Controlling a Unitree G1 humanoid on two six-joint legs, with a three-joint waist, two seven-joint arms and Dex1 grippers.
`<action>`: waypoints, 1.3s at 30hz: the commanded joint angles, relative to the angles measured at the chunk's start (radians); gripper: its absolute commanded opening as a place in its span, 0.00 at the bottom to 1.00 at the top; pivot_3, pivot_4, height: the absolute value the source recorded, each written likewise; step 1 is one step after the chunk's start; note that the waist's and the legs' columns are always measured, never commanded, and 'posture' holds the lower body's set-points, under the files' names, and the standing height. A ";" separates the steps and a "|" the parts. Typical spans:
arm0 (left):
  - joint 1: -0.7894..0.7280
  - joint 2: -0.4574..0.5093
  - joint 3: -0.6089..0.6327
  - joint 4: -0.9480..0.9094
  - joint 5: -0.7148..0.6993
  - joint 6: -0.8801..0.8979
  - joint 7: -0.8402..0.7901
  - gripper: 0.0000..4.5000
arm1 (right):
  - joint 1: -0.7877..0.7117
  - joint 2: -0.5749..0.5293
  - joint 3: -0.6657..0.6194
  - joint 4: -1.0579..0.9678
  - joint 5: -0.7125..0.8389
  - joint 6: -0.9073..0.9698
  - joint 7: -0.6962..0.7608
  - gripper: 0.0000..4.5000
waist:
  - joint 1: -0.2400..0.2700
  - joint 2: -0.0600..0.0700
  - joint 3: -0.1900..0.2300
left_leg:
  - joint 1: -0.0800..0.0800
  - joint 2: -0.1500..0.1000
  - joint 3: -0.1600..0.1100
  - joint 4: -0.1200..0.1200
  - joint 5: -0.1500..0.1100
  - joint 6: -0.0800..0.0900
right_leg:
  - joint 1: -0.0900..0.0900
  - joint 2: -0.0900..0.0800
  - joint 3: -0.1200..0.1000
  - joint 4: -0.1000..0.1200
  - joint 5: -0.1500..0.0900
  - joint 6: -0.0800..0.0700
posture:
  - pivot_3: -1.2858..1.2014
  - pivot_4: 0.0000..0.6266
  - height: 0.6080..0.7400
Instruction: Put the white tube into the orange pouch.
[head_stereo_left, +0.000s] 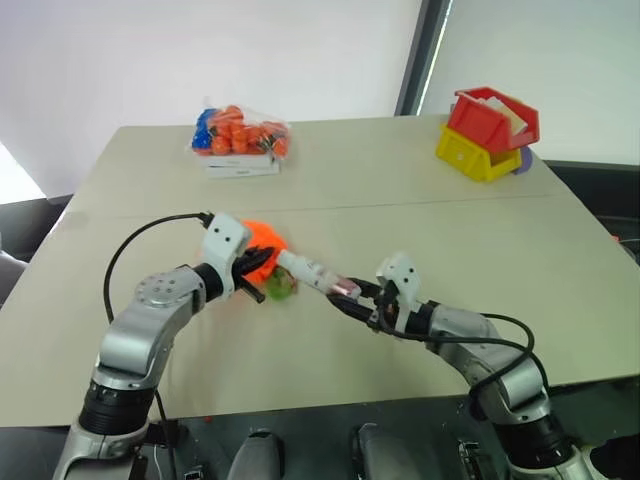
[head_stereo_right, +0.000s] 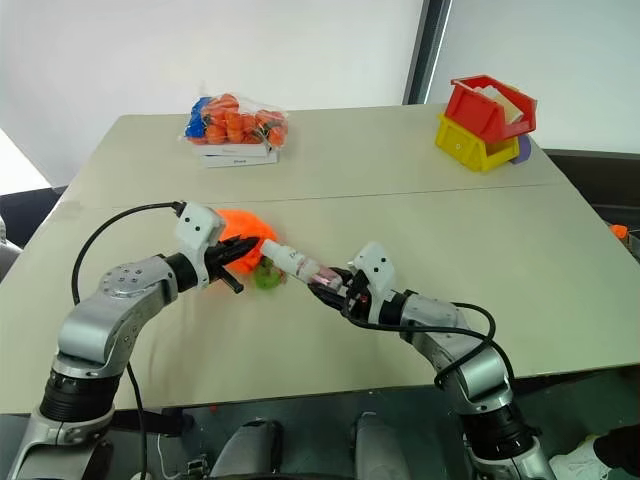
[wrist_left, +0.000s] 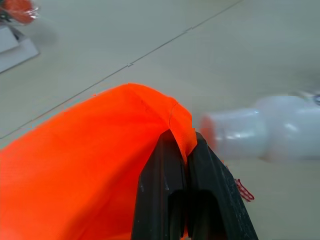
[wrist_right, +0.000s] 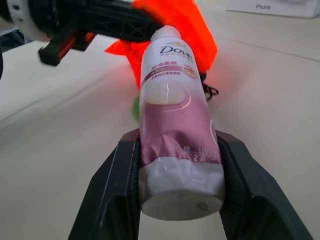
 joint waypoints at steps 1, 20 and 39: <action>-0.022 0.028 0.009 -0.079 -0.045 0.036 -0.025 0.00 | -0.034 0.014 0.013 0.006 -0.009 -0.019 0.002 0.40 | 0.000 0.000 0.000 | 0.000 0.000 0.000 0.000 0.000 0.000 | 0.000 0.000 0.000 0.000 0.000 0.000 | 0.52 0.24 1.00; 0.059 0.102 -0.048 -0.164 -0.089 0.021 -0.075 0.00 | -0.244 0.153 0.176 0.186 -0.147 -0.052 0.005 0.40 | -0.004 0.000 0.000 | 0.000 0.000 0.000 0.000 0.000 0.000 | -0.001 0.001 0.000 0.000 0.000 0.000 | 0.52 0.24 1.00; 0.097 0.134 -0.072 -0.222 -0.157 0.016 -0.152 0.00 | -0.292 0.201 0.172 0.226 -0.227 -0.003 -0.062 0.40 | -0.004 0.000 0.000 | 0.000 0.000 -0.001 0.000 0.000 0.000 | -0.001 0.001 0.000 0.001 0.000 0.000 | 0.52 0.24 1.00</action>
